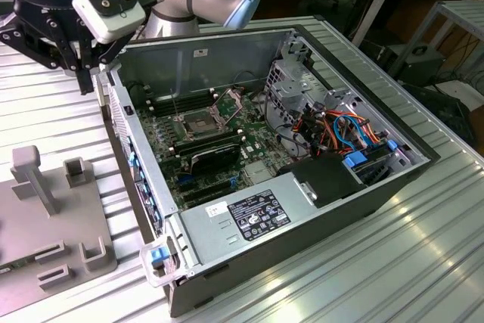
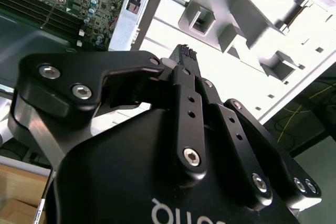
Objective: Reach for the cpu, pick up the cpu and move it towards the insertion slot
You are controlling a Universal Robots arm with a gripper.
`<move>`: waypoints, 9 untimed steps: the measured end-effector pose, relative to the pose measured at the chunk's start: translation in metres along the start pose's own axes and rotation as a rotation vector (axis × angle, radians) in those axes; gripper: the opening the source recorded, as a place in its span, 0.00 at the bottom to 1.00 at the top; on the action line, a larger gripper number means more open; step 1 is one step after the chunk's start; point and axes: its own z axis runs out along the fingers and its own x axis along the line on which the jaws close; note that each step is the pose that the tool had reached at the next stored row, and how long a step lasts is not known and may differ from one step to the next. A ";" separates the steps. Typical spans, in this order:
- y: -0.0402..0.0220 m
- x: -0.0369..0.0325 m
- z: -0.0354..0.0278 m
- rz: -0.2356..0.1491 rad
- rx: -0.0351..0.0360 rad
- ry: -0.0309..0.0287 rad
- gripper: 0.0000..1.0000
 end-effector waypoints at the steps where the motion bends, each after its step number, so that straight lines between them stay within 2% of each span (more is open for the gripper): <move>1: -0.0001 0.0010 0.0000 0.000 0.0000 0.0000 0.11; 9: -0.0009 0.0127 -0.0003 0.000 0.0001 0.0001 0.11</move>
